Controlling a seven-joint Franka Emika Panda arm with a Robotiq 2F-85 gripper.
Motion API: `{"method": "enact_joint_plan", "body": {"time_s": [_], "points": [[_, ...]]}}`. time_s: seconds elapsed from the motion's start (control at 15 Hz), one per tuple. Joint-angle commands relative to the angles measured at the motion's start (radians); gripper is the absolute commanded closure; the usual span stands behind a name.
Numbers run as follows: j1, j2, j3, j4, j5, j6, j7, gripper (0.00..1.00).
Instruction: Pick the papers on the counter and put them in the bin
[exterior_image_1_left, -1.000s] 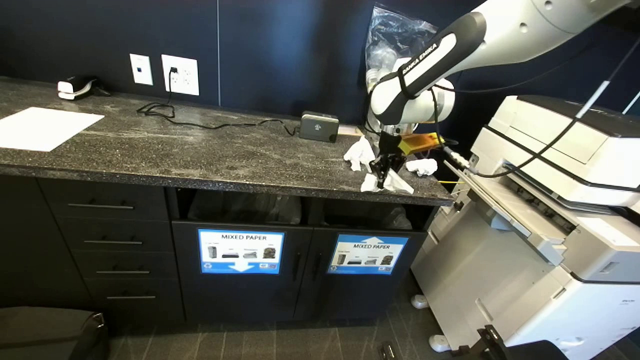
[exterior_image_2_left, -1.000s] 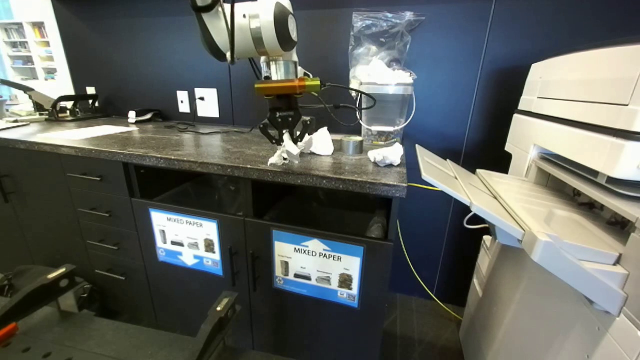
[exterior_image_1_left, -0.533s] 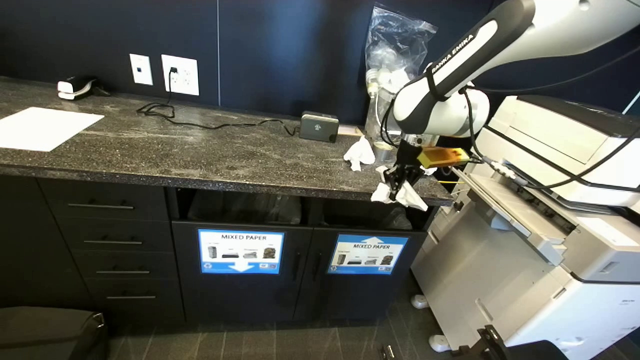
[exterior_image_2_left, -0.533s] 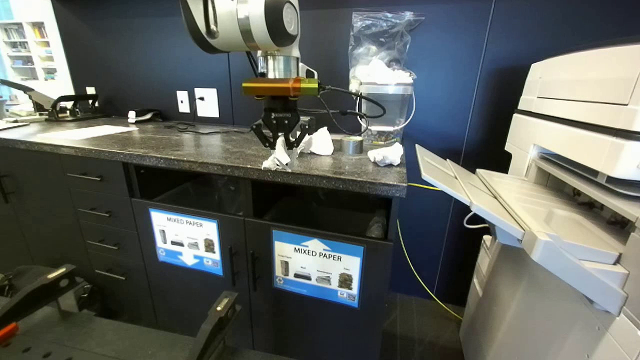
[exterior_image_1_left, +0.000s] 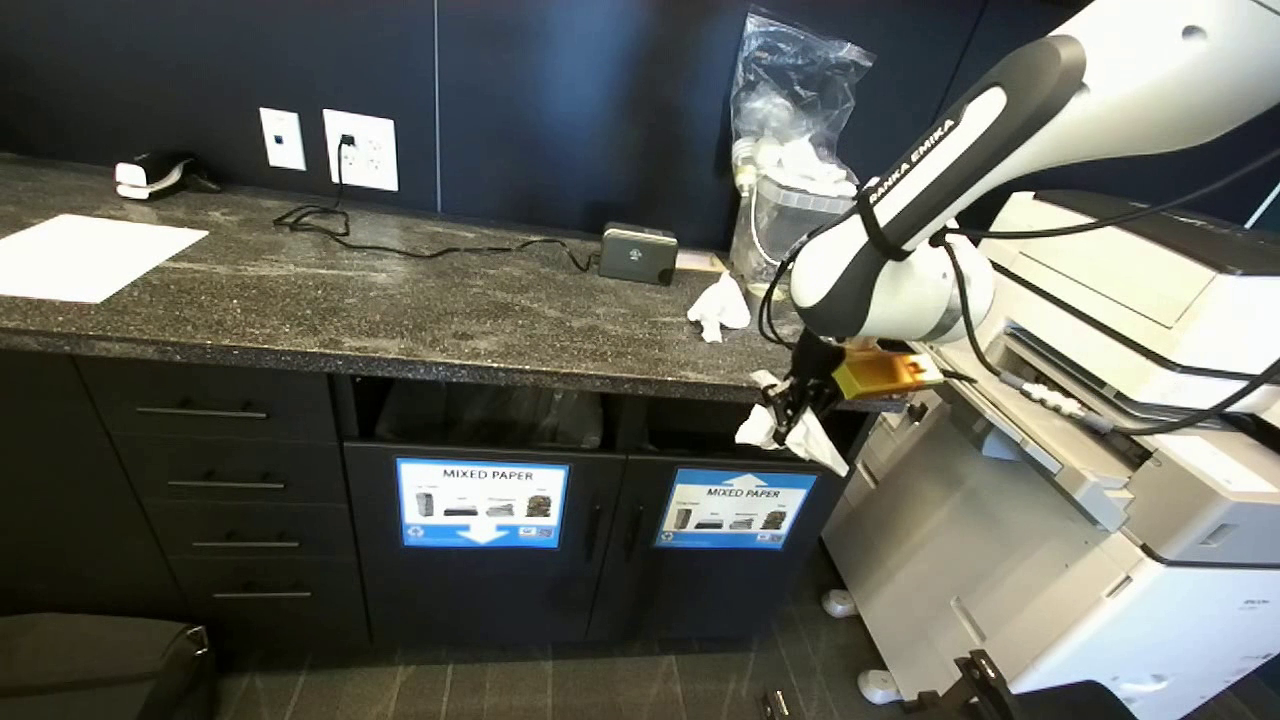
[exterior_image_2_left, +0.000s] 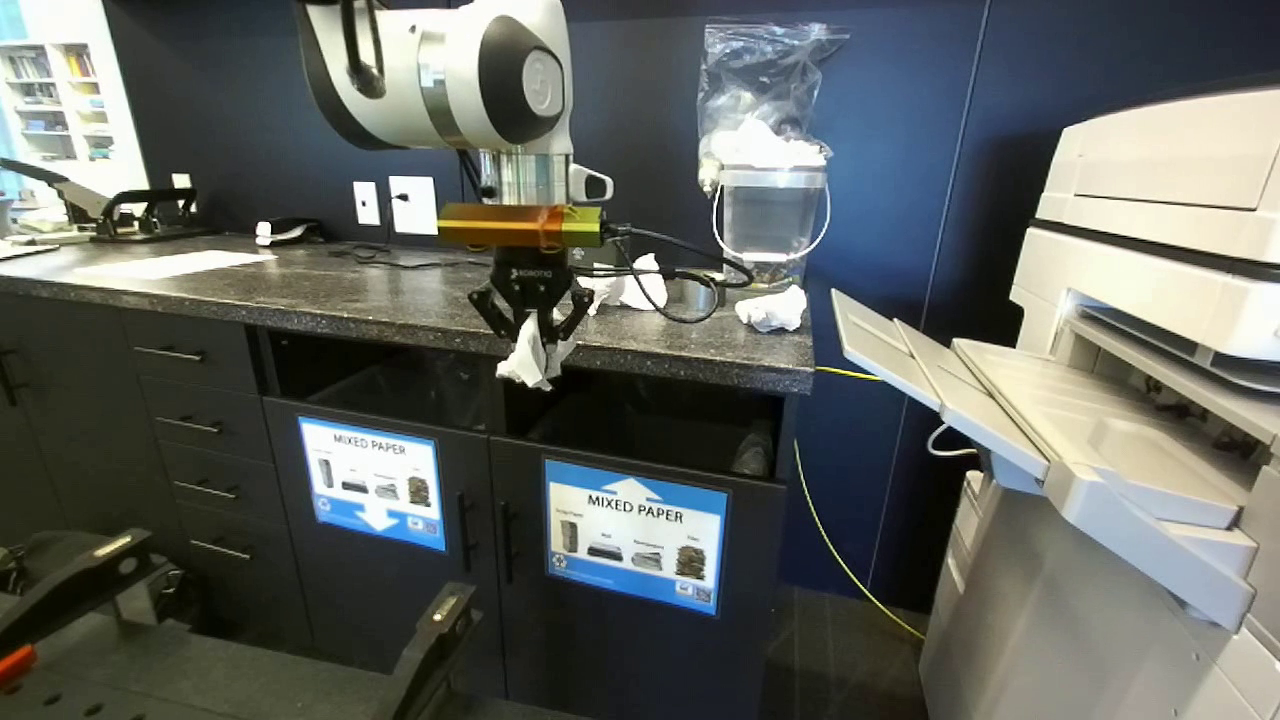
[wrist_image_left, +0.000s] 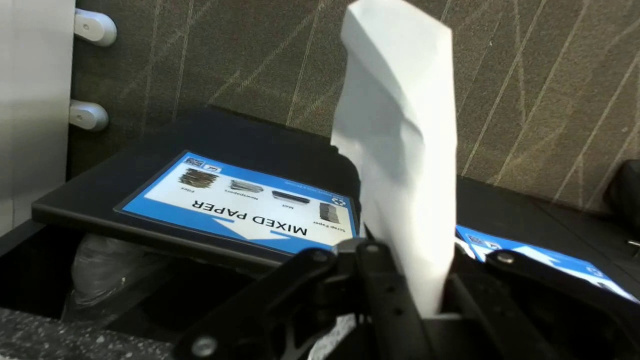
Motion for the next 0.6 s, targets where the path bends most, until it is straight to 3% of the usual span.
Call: {"method": "enact_joint_plan", "body": {"time_s": [0.0,0.53], "points": [[-0.013,-0.009,0.019,-0.096,0.028,0.155,0.008,0.86],[-0.102,0.125,0.146,-0.193,0.038,0.536,0.06,0.86]]}}
